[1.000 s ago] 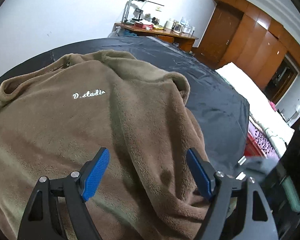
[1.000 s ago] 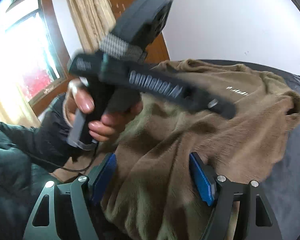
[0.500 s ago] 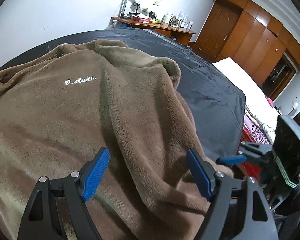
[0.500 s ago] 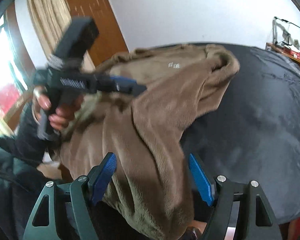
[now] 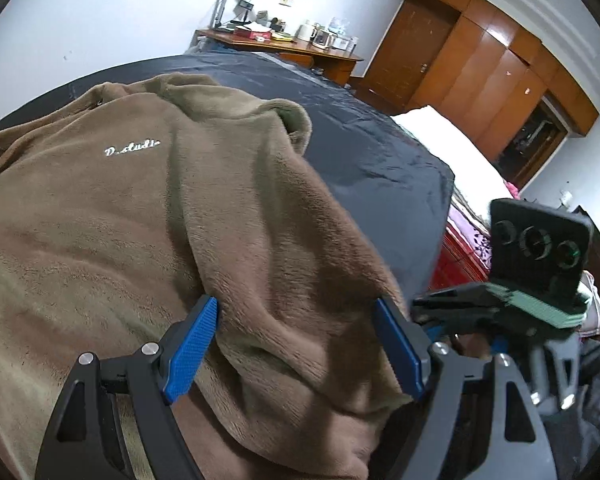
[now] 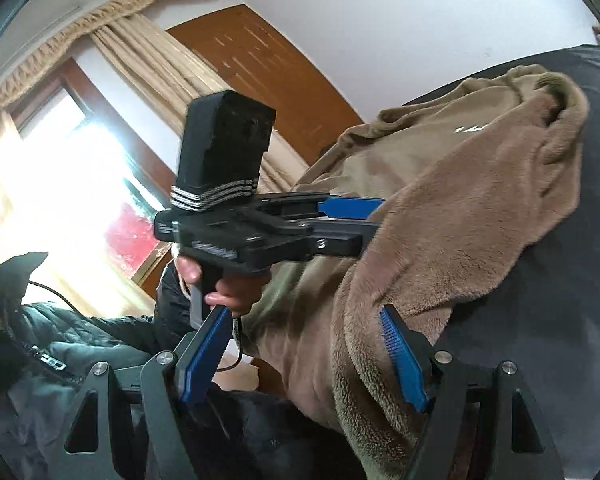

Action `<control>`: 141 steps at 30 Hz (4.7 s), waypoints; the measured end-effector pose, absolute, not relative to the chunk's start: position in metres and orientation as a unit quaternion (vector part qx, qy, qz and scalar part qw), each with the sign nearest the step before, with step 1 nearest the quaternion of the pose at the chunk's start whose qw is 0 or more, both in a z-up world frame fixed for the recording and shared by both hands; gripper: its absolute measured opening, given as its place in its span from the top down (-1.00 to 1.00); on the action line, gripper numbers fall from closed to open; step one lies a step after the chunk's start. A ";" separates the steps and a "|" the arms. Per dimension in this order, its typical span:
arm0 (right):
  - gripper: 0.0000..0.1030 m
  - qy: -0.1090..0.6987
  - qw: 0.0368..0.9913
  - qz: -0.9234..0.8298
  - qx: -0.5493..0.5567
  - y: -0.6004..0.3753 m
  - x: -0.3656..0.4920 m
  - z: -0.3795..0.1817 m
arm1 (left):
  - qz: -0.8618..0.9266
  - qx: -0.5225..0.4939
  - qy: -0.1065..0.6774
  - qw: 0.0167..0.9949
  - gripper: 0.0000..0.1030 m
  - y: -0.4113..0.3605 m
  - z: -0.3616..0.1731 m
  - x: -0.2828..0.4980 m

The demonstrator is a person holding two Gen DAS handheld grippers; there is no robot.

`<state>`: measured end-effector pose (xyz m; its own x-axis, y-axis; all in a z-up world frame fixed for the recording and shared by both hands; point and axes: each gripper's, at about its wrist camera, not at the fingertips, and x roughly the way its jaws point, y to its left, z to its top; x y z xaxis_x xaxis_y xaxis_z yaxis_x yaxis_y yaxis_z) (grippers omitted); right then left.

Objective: Fold clothes

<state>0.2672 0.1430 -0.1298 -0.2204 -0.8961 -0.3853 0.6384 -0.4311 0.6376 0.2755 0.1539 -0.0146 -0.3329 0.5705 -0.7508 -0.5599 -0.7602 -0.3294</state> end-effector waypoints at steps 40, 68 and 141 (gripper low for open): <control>-0.23 -0.089 0.219 -0.854 0.464 0.170 0.204 -0.134 | 0.807 -0.493 -0.118 0.304 0.44 0.091 -0.050 0.246; 0.82 0.110 -0.146 -0.938 0.295 0.289 0.171 -0.048 | 0.789 -0.507 -0.057 0.341 0.39 0.172 -0.026 0.235; -0.97 0.046 0.152 -0.856 0.492 0.131 -0.070 -0.075 | 0.857 -0.505 -0.029 -0.100 -0.81 -0.061 -0.046 0.044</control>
